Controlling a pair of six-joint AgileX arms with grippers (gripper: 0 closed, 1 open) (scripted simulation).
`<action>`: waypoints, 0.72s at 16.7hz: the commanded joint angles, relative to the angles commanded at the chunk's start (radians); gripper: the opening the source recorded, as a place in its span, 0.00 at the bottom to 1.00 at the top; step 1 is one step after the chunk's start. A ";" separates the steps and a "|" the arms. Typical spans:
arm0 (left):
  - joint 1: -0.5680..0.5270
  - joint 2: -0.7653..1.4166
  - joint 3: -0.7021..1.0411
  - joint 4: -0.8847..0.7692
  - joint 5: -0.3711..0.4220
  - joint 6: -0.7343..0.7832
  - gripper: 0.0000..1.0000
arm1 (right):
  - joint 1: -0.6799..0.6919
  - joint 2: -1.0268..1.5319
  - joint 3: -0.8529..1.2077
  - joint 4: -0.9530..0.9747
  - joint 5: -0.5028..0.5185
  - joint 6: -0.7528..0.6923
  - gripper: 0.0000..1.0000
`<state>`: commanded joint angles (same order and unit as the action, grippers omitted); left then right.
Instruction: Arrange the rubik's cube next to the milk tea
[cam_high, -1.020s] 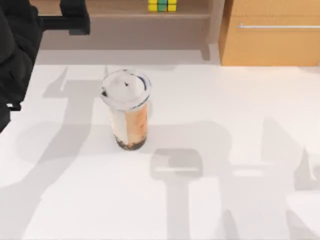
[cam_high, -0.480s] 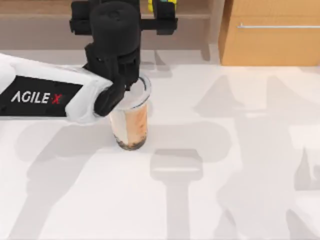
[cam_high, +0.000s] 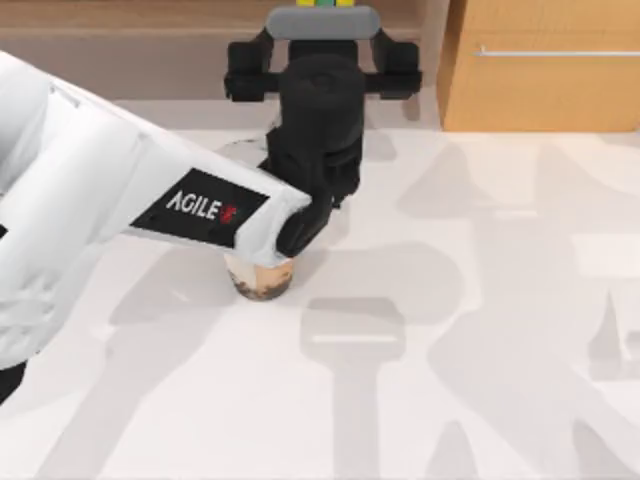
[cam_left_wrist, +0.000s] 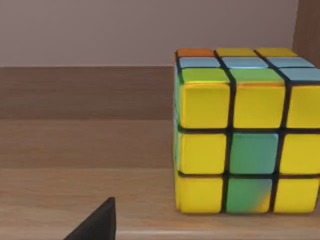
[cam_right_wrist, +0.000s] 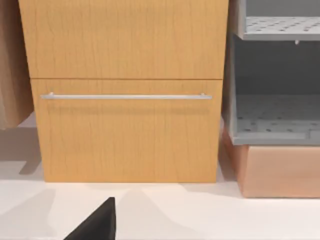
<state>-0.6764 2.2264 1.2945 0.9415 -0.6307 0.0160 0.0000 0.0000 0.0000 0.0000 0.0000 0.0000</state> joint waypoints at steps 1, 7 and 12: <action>0.000 0.000 0.000 0.000 0.000 0.000 1.00 | 0.000 0.000 0.000 0.000 0.000 0.000 1.00; 0.005 -0.002 0.009 -0.011 0.004 0.000 1.00 | 0.000 0.000 0.000 0.000 0.000 0.000 1.00; 0.030 -0.010 0.077 -0.087 0.029 0.001 1.00 | 0.000 0.000 0.000 0.000 0.000 0.000 1.00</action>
<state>-0.6468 2.2161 1.3718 0.8549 -0.6016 0.0174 0.0000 0.0000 0.0000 0.0000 0.0000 0.0000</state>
